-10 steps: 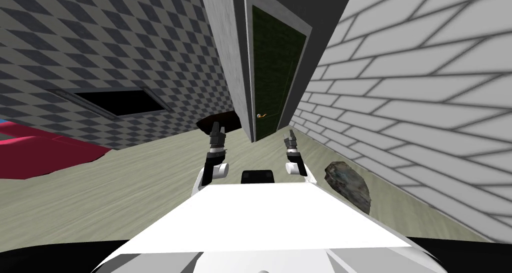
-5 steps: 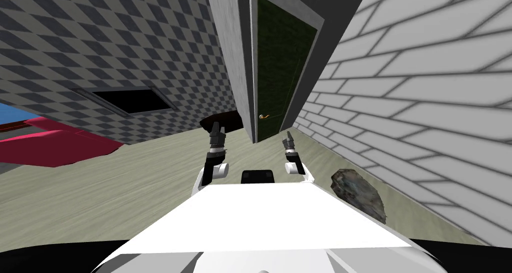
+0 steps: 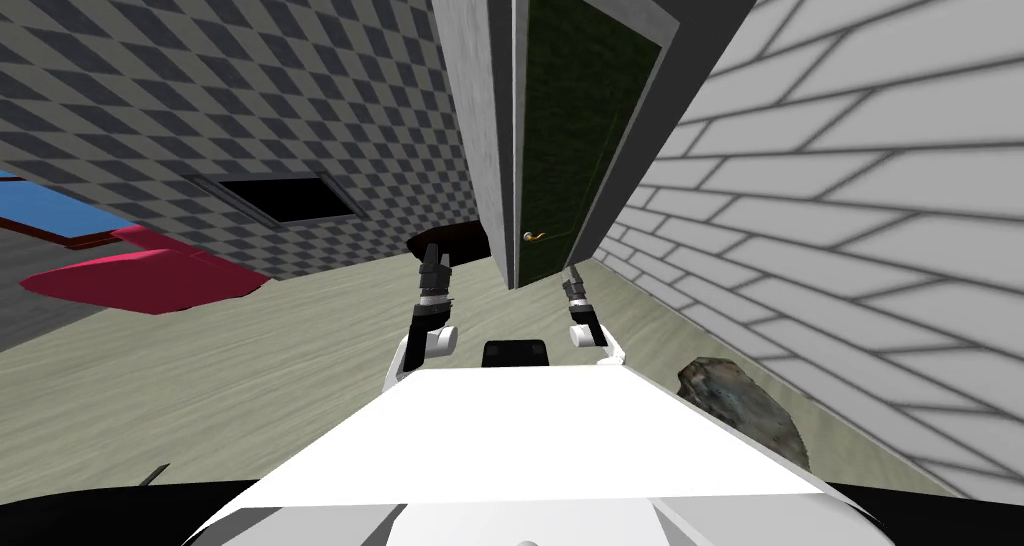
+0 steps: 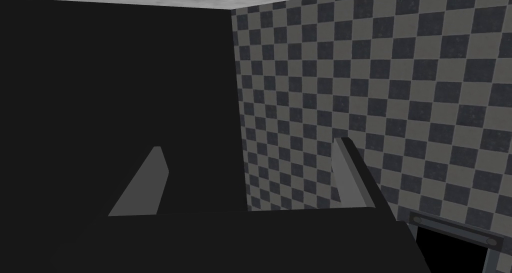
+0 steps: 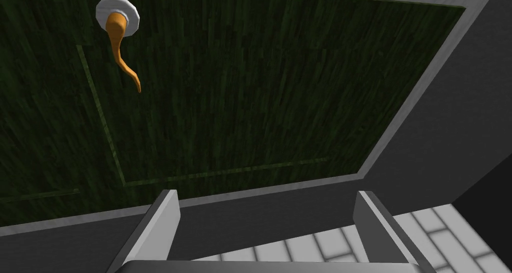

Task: Pull the door open

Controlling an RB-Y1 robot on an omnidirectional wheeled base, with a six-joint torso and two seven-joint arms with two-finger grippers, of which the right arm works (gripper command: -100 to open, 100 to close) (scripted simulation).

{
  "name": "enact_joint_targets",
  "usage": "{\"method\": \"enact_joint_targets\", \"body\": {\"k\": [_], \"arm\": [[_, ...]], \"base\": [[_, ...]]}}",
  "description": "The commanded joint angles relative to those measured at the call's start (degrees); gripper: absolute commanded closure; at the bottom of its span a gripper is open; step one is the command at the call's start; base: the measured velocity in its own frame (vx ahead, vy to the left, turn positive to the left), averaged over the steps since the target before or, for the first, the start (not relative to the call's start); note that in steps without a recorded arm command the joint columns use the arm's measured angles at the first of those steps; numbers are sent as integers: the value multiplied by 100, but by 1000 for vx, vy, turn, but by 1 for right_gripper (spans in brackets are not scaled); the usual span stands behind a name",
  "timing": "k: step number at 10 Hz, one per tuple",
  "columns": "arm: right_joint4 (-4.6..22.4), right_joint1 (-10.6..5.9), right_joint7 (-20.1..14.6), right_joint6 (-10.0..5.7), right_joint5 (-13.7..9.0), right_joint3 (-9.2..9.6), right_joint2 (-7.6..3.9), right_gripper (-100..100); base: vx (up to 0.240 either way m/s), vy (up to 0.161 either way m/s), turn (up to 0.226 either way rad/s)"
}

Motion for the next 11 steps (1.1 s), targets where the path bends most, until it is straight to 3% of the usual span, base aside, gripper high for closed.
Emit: {"method": "enact_joint_targets", "body": {"k": [1,11], "arm": [[210,-92,-43,-28,-23,41,-66,-100],[1616,-671,-322,-258,-170,304,-505,-100]], "base": [[86,-28,99],[105,-35,115]]}}
